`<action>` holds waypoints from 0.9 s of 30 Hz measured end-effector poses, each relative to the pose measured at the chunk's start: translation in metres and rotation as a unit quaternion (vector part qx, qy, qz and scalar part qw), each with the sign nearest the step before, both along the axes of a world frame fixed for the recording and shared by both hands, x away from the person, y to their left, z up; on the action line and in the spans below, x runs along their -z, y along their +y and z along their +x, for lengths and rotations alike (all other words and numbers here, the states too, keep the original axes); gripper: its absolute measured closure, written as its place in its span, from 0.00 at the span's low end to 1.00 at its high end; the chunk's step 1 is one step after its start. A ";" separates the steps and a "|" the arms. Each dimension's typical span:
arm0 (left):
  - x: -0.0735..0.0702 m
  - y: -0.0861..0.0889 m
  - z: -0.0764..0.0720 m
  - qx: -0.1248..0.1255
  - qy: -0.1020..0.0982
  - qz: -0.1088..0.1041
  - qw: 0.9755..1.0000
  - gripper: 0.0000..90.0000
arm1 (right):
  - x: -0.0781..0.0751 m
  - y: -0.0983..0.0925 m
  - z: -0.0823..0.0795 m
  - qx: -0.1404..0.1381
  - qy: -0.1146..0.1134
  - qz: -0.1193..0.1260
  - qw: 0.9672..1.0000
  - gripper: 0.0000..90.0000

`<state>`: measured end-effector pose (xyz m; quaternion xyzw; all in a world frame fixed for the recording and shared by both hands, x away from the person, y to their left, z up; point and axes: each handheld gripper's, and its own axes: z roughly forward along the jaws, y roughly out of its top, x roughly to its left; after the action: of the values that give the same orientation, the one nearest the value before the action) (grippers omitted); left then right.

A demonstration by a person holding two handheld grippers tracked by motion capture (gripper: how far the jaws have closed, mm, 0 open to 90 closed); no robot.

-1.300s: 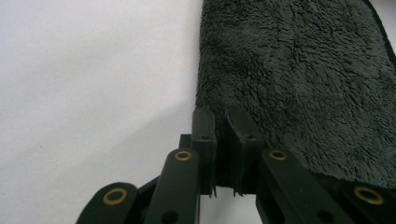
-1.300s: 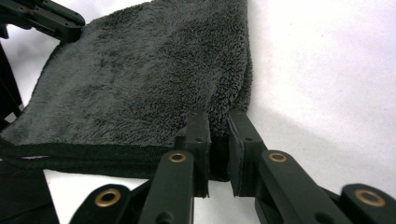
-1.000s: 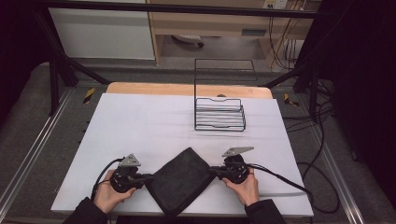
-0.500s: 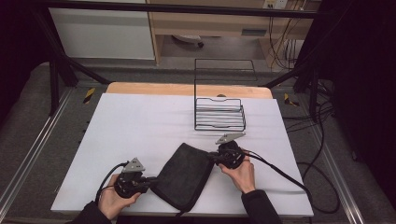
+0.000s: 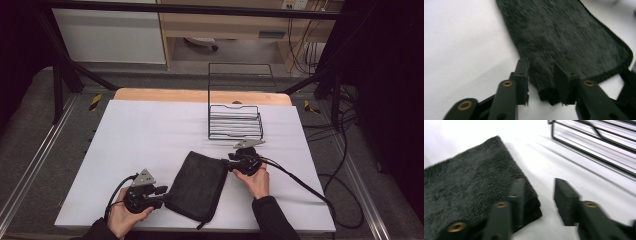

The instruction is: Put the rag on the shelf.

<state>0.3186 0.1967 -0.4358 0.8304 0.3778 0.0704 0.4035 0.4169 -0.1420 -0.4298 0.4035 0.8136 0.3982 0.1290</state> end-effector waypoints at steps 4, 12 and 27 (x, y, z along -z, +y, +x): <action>0.005 -0.001 0.002 0.003 0.016 0.012 1.000 0.69 | 0.009 -0.003 -0.005 0.013 0.026 0.009 1.000 0.57; 0.011 -0.005 0.000 0.002 0.049 0.003 0.999 0.82 | 0.022 0.005 -0.006 0.026 0.064 0.036 0.997 0.75; 0.004 -0.018 -0.012 0.014 0.043 -0.009 0.999 0.91 | 0.012 0.021 0.021 -0.033 0.026 0.020 0.999 0.90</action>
<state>0.3070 0.1786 -0.4403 0.8343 0.3837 0.0259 0.3950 0.4380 -0.1208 -0.4415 0.3897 0.8212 0.4078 0.0862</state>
